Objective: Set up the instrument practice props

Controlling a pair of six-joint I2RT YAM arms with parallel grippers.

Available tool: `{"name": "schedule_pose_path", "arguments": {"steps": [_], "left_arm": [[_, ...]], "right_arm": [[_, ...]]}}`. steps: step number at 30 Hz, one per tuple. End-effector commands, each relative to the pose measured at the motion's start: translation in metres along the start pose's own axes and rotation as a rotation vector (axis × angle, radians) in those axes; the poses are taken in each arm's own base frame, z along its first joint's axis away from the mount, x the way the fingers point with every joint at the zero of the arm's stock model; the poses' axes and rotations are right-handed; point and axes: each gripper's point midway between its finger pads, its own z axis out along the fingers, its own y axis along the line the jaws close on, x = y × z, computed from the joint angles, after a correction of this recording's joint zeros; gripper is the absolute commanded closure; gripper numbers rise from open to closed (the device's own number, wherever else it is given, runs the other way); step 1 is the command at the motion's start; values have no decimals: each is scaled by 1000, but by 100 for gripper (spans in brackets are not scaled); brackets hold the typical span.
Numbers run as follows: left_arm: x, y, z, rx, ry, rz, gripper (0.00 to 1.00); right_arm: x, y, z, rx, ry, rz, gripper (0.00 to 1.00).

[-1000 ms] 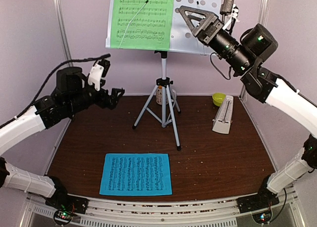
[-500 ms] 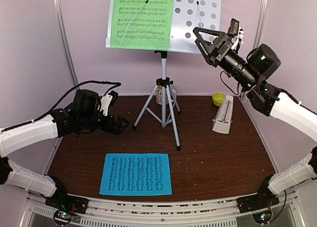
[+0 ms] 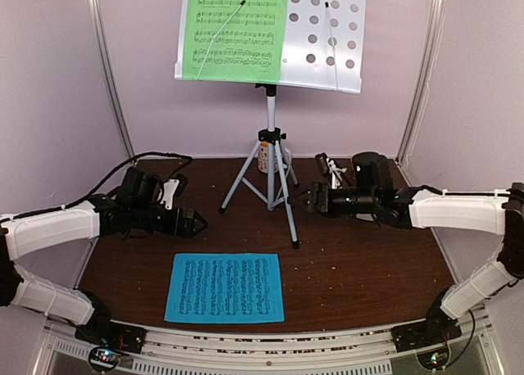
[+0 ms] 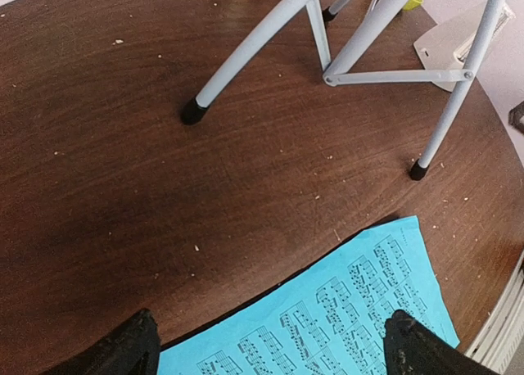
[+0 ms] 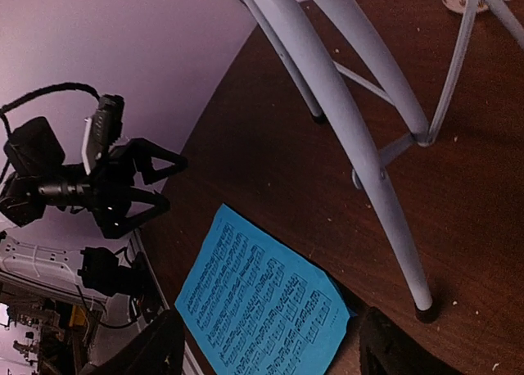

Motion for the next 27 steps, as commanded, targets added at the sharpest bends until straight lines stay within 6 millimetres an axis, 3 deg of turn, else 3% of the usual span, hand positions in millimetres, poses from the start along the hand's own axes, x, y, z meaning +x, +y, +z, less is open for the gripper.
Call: {"name": "schedule_pose_path", "arguments": {"steps": [1, 10, 22, 27], "left_arm": [[-3, -4, 10, 44, -11, -11, 2], [-4, -6, 17, 57, -3, -9, 2], [-6, -6, 21, 55, -1, 3, 2], [-11, -6, 20, 50, -7, 14, 2]], "right_arm": [[40, -18, 20, 11, 100, 9, 27], [86, -65, 65, 104, 213, 27, 39], [124, -68, 97, 75, 322, 37, 49], [130, -65, 97, 81, 338, 31, 51]]}}
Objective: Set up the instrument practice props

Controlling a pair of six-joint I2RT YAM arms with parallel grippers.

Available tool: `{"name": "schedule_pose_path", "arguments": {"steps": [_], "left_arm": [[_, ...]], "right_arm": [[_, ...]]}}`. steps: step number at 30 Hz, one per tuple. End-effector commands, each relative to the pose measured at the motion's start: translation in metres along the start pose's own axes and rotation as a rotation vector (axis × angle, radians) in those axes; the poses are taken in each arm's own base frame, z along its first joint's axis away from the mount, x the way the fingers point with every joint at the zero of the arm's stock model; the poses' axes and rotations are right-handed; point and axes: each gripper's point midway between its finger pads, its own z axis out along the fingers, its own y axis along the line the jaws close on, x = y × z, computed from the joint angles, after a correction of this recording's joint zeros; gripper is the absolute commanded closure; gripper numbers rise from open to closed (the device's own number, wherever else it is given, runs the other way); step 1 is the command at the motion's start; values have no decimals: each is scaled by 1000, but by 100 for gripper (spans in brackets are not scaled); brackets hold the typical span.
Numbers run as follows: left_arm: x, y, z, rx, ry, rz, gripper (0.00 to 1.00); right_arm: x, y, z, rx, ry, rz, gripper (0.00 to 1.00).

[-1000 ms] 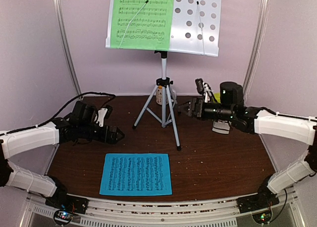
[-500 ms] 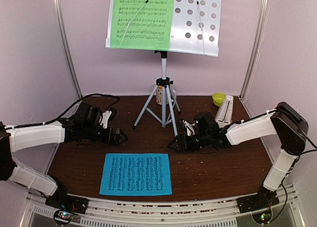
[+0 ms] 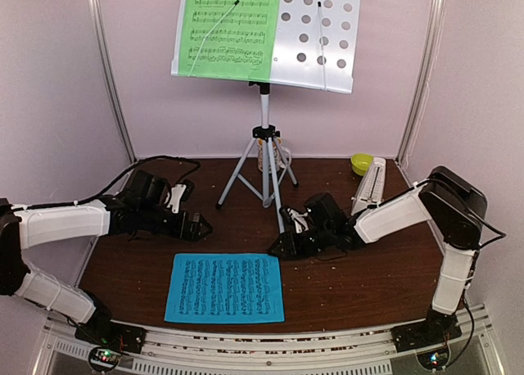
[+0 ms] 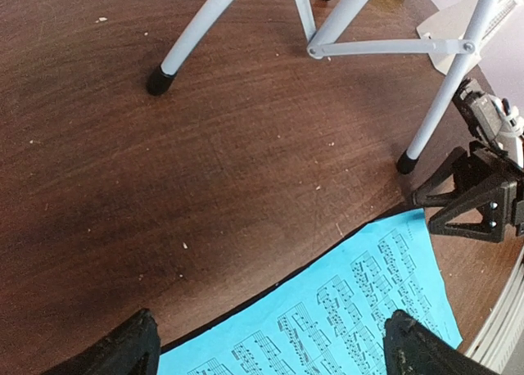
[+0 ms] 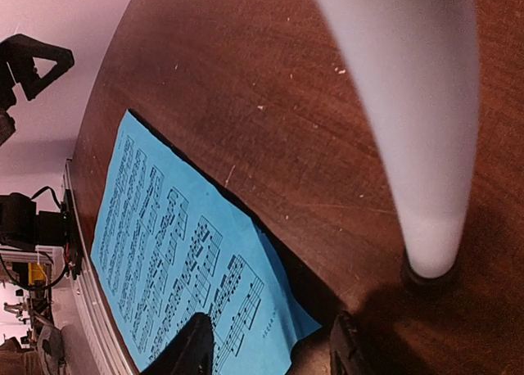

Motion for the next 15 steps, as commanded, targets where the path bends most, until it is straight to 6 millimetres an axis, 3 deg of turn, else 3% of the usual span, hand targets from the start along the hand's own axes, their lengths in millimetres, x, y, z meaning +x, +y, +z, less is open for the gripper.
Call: {"name": "schedule_pose_path", "arguments": {"steps": [1, 7, 15], "left_arm": [[-22, -6, -3, 20, -62, 28, 2], [-23, -6, -4, 18, -67, 32, 2], [-25, -7, -12, 31, -120, 18, 2]], "right_arm": [[0, 13, 1, -24, 0, -25, 51], [9, 17, 5, -38, 20, -27, 58], [-2, 37, -10, -107, -62, -68, 88]]}}
